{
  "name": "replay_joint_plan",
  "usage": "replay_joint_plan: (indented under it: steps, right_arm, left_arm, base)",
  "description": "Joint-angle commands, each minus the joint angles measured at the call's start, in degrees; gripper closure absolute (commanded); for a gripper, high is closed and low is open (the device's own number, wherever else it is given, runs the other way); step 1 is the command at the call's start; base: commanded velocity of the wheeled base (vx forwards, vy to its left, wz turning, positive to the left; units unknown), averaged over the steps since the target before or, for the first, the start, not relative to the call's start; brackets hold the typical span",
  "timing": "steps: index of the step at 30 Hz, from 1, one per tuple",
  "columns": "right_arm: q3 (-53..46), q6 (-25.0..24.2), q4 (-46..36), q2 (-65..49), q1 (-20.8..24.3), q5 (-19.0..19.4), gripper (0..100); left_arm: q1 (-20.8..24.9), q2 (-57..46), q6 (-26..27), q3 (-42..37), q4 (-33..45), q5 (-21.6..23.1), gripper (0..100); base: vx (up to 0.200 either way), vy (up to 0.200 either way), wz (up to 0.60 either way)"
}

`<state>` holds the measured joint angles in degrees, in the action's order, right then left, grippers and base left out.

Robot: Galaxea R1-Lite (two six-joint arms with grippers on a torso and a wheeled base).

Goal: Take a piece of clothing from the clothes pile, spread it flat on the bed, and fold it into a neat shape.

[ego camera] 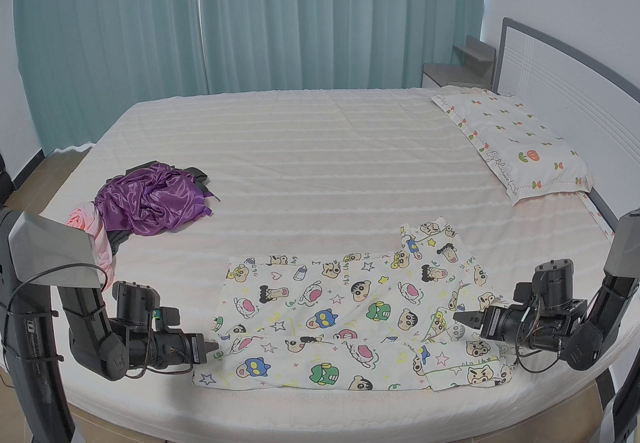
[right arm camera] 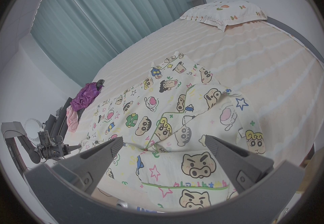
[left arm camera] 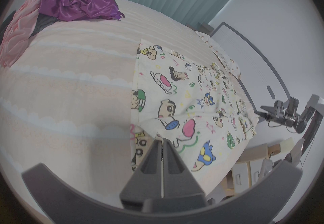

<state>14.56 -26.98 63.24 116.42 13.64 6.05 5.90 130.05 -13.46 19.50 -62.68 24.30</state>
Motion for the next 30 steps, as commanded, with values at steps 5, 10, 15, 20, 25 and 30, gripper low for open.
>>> replay_joint_plan:
  steps: [5, 10, 15, 20, 25, 30]
  right_arm:
    - [-1.0, 4.7, -0.1, 0.3, -1.5, 0.1, 0]
    - [-1.6, 9.3, -0.6, 1.8, -5.3, 3.2, 0]
    - [-2.2, 16.3, -1.5, 3.5, -11.1, 9.8, 0]
    - [-3.2, 21.1, -2.7, 5.1, -13.6, 15.2, 0]
    - [-2.6, 21.6, -2.6, 8.4, -13.8, 16.9, 0]
    - [-1.7, 22.1, -2.6, 10.8, -15.3, 20.7, 0]
  left_arm:
    - [0.1, -1.4, 1.0, -2.5, 0.4, -1.6, 100]
    - [0.0, -1.4, 1.0, -2.8, 1.6, -2.0, 100]
    - [-0.3, -1.7, 1.0, -2.5, 1.6, -2.0, 100]
    - [-0.4, -1.7, 1.0, -2.1, 1.5, -2.0, 100]
    - [-0.3, -1.6, 0.9, -1.8, 1.6, -2.0, 100]
    - [-0.3, -1.2, 0.9, -1.0, 1.6, -2.0, 100]
  base:
    - [0.000, 0.000, 0.00]
    - [0.000, 0.000, 0.00]
    - [0.000, 0.000, 0.00]
    - [0.000, 0.000, 0.00]
    - [0.000, 0.000, 0.00]
    - [0.000, 0.000, 0.00]
